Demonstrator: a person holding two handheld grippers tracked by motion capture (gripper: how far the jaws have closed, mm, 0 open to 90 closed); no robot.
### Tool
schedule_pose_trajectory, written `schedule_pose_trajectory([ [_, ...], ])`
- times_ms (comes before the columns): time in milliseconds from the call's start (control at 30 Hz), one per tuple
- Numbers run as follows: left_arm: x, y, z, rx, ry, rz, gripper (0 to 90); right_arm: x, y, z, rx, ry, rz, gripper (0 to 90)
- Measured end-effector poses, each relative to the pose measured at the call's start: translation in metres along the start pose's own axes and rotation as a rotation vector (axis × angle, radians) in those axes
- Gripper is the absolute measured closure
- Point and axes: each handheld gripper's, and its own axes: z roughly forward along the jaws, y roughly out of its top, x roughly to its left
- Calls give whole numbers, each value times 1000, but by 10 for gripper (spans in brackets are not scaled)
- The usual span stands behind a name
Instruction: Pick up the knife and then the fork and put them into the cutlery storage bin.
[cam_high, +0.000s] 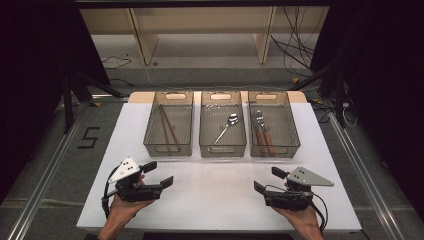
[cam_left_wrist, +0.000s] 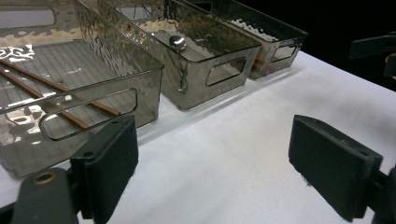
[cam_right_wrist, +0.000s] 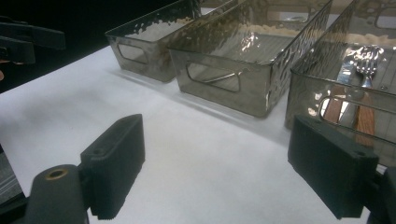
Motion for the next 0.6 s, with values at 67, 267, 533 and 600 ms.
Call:
schedule_pose_trajectory([
  [67, 0, 0, 0, 0, 1, 0, 154, 0, 0, -1, -1, -3, 2, 194],
  [267, 0, 0, 0, 0, 1, 1, 154, 0, 0, 1, -6, -3, -2, 194],
  [533, 0, 0, 0, -1, 1, 1, 154, 1, 0, 0, -10, -4, -3, 193],
  [600, 0, 0, 0, 0, 1, 1, 154, 0, 0, 0, -12, -4, -4, 193],
])
